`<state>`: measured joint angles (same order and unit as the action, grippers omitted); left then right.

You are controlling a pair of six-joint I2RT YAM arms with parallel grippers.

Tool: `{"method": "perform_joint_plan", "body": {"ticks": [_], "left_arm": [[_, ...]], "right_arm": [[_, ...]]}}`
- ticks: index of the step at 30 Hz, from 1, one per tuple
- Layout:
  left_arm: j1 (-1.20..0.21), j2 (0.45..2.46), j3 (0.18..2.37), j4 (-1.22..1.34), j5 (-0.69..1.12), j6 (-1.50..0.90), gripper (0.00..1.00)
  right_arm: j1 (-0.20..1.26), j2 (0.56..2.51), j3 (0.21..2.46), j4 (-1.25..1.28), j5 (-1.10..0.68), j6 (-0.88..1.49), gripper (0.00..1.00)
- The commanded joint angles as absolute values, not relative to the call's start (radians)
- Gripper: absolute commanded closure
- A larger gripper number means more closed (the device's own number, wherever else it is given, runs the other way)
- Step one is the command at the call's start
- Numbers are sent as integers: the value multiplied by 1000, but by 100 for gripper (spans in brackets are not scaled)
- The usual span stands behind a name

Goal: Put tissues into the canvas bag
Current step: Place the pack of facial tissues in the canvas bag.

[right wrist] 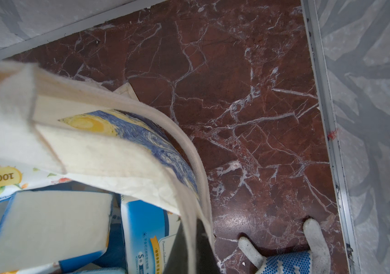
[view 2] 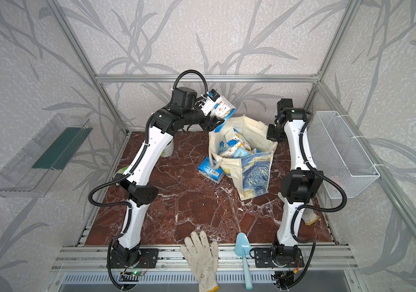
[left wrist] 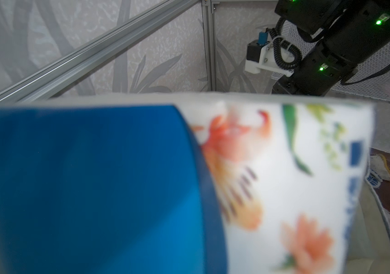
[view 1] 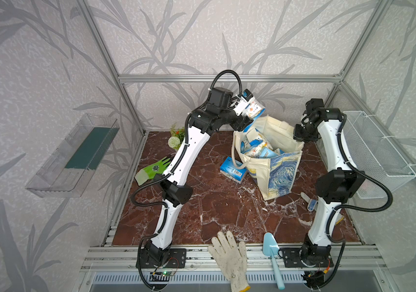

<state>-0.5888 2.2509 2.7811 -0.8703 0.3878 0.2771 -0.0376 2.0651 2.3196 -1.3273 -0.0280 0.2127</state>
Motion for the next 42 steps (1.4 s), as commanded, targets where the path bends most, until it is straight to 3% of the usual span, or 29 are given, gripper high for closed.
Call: {"method": "perform_joint_plan", "body": {"ticks": [1, 12, 19, 28, 35, 42], "left_arm": [[-627, 2317, 2814, -755, 401, 182, 28], [-723, 2475, 2855, -702, 399, 91, 24], [-728, 2485, 2846, -702, 376, 83, 13], [-730, 2468, 2843, -725, 403, 101, 9], [-735, 2441, 2841, -739, 410, 104, 10], [-740, 2419, 2841, -765, 318, 163, 26]], "right_arm": [[-35, 2092, 2328, -1344, -42, 216, 93], [-35, 2094, 2357, -1363, -28, 211, 93], [-36, 2104, 2374, -1369, -26, 208, 92], [-35, 2114, 2391, -1374, -31, 211, 92], [-36, 2114, 2397, -1375, -29, 210, 92], [-36, 2124, 2426, -1389, -28, 210, 92]]}}
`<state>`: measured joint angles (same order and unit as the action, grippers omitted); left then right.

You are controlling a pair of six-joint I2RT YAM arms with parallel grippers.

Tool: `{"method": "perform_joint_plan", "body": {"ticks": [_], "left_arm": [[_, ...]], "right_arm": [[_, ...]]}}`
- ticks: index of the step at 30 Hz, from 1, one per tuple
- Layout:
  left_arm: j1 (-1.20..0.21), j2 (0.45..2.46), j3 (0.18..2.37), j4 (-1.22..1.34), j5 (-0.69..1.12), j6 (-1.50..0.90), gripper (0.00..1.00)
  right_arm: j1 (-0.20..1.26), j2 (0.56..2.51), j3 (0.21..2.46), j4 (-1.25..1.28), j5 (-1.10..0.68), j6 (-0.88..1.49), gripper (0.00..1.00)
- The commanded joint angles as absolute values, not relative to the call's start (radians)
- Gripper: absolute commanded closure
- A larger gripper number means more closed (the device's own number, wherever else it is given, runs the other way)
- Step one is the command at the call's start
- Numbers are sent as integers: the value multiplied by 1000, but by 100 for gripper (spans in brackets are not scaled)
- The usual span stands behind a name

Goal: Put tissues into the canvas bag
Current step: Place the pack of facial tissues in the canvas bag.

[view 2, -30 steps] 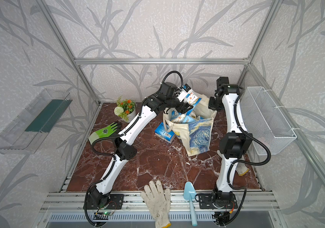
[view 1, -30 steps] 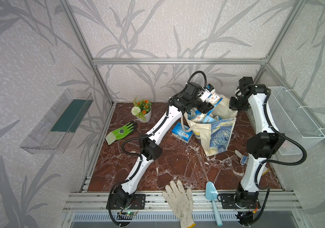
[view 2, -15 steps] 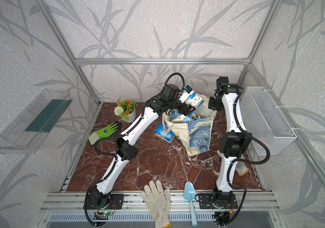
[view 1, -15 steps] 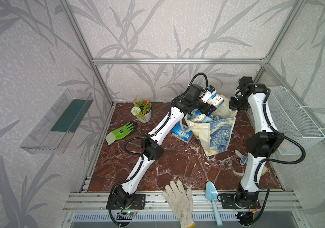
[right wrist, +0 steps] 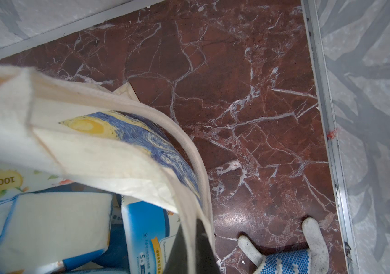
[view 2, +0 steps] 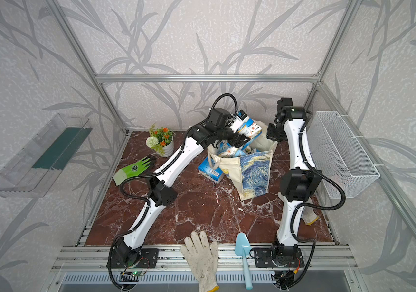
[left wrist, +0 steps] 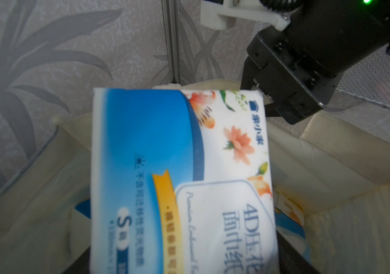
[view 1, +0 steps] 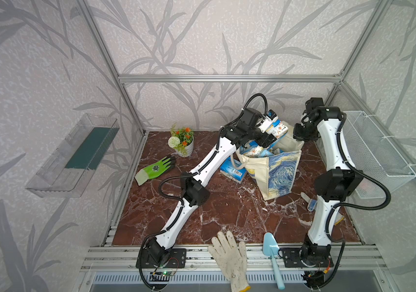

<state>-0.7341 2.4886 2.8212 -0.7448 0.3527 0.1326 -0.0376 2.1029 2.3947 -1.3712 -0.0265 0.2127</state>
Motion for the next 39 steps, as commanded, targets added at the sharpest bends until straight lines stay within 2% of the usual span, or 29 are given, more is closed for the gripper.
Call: {"method": "perform_joint_plan", "body": {"ticks": [1, 9, 19, 29, 39], "left_arm": [[-741, 2414, 2841, -766, 318, 173, 26], [-748, 2351, 2840, -811, 261, 365, 26], [-787, 2372, 2801, -879, 137, 807, 17], [-791, 2391, 2801, -799, 59, 822, 1], [-787, 2366, 2804, -812, 43, 736, 2]], "right_arm": [[-36, 2125, 2429, -1389, -29, 210, 93], [-36, 2132, 2442, -1394, -25, 209, 93], [-35, 2143, 2470, -1404, -40, 217, 92], [-37, 2142, 2471, -1407, -33, 211, 92], [-36, 2142, 2471, -1404, -41, 215, 93]]}}
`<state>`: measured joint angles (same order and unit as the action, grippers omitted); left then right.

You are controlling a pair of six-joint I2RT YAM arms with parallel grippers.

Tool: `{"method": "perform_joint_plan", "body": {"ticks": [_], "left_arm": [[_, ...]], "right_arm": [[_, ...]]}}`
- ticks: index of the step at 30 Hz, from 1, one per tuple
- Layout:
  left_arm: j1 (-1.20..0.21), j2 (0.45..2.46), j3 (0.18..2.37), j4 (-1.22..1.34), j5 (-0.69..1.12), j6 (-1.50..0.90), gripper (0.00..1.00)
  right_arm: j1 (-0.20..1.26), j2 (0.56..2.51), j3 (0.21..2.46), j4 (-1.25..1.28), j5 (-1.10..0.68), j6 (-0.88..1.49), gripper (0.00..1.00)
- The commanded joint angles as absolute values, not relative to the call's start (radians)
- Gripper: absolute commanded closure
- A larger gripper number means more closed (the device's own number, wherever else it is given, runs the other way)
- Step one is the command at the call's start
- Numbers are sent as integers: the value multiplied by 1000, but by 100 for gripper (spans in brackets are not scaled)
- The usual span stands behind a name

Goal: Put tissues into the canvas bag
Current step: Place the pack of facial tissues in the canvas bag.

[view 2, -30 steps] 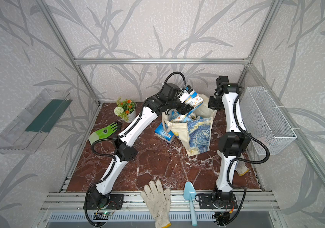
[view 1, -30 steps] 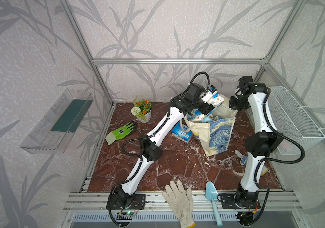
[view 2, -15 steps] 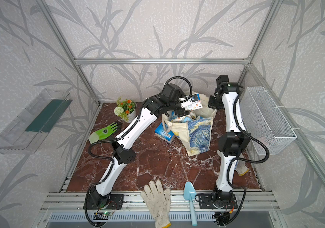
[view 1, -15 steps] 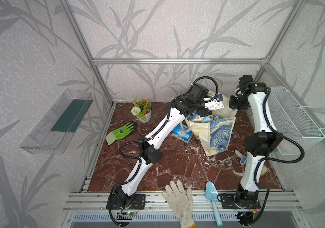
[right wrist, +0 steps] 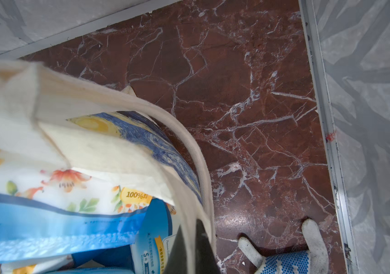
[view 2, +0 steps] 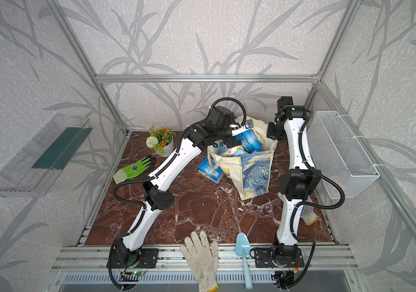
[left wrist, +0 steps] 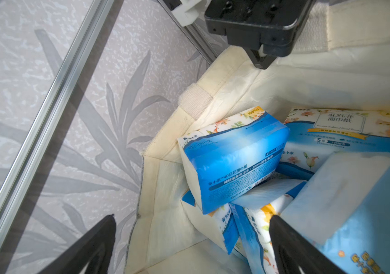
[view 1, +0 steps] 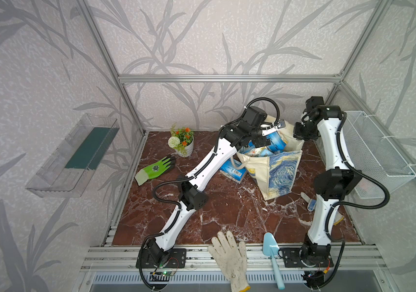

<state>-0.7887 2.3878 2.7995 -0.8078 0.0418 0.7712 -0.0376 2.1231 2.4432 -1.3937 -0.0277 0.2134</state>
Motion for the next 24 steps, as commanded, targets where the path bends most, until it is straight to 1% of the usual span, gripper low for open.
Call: {"method": "perform_joint_plan", "body": {"ticks": [1, 5, 8, 11, 14, 17, 21, 24], "left_arm": [[-785, 2356, 2805, -822, 54, 717, 2], [-771, 2290, 2805, -879, 126, 650, 1], [-734, 2230, 2803, -932, 206, 581, 0], [-663, 2172, 2796, -997, 303, 496, 0], [-565, 2096, 2724, -1028, 380, 401, 0], [-469, 2002, 2553, -1044, 446, 381, 0], [-419, 1866, 2234, -1037, 482, 516, 0], [-410, 1762, 1949, -961, 502, 638, 0]], "right_arm": [[-35, 2142, 2471, -1405, -41, 215, 93], [-36, 2144, 2471, -1405, -37, 213, 92], [-35, 2146, 2468, -1404, -29, 209, 92], [-36, 2148, 2469, -1401, -23, 212, 93], [-36, 2145, 2468, -1394, -25, 218, 92], [-36, 2149, 2475, -1394, -31, 222, 92], [-34, 2150, 2485, -1396, -38, 227, 90], [-35, 2150, 2494, -1400, -40, 226, 89]]}}
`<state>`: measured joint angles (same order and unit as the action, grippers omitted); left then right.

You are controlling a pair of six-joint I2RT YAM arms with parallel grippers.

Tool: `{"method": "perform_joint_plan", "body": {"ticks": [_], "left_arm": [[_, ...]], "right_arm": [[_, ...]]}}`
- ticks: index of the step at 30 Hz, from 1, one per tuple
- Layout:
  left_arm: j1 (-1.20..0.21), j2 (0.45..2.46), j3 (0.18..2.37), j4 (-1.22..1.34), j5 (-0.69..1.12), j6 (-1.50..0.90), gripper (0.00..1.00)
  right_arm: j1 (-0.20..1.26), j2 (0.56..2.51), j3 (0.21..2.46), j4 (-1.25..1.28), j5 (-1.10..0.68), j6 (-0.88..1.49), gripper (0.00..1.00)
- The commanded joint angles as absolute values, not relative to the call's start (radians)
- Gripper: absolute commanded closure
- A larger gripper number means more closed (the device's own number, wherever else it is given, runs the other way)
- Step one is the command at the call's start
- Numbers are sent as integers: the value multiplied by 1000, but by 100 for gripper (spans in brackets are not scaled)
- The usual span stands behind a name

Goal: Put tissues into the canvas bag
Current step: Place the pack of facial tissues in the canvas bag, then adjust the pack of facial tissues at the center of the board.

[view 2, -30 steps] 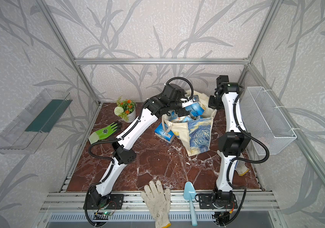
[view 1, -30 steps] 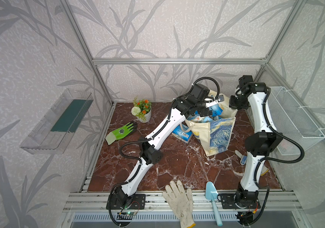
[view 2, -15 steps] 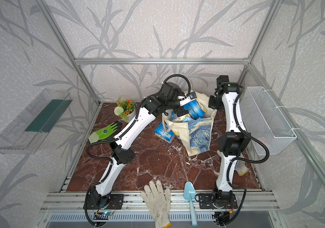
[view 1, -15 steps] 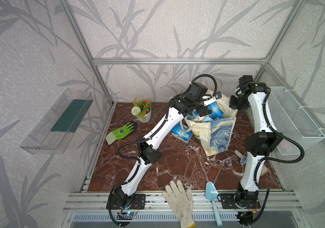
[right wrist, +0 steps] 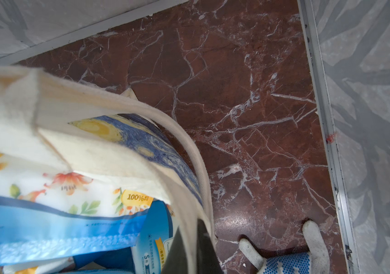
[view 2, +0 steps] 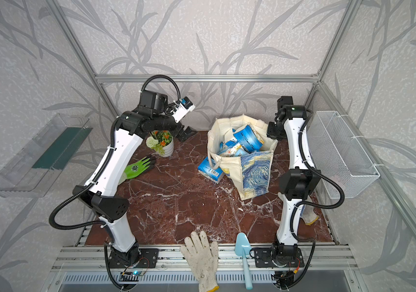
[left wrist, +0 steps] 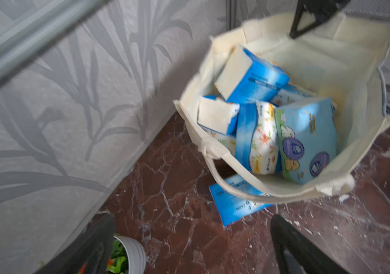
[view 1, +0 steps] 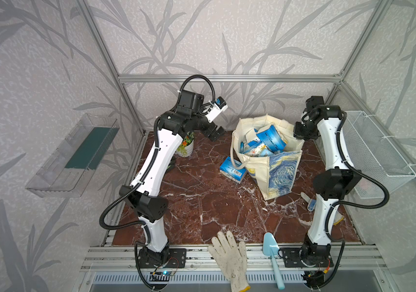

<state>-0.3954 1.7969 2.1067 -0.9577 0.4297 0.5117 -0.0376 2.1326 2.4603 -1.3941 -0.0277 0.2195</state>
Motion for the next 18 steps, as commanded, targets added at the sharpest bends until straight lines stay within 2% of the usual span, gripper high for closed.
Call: {"method": "perform_joint_plan", "body": {"ticks": [1, 5, 9, 18], "left_arm": [[-410, 1735, 1858, -936, 503, 700, 0], [-407, 1725, 1696, -888, 493, 781, 0], [-388, 1781, 1664, -920, 551, 924, 0], [-368, 1944, 1656, -814, 628, 995, 0]], "right_arm": [[-35, 2152, 2496, -1402, -40, 225, 89], [-36, 2153, 2509, -1414, -37, 221, 88], [-36, 2156, 2526, -1422, -30, 215, 87], [-36, 2150, 2523, -1418, -24, 214, 84]]}}
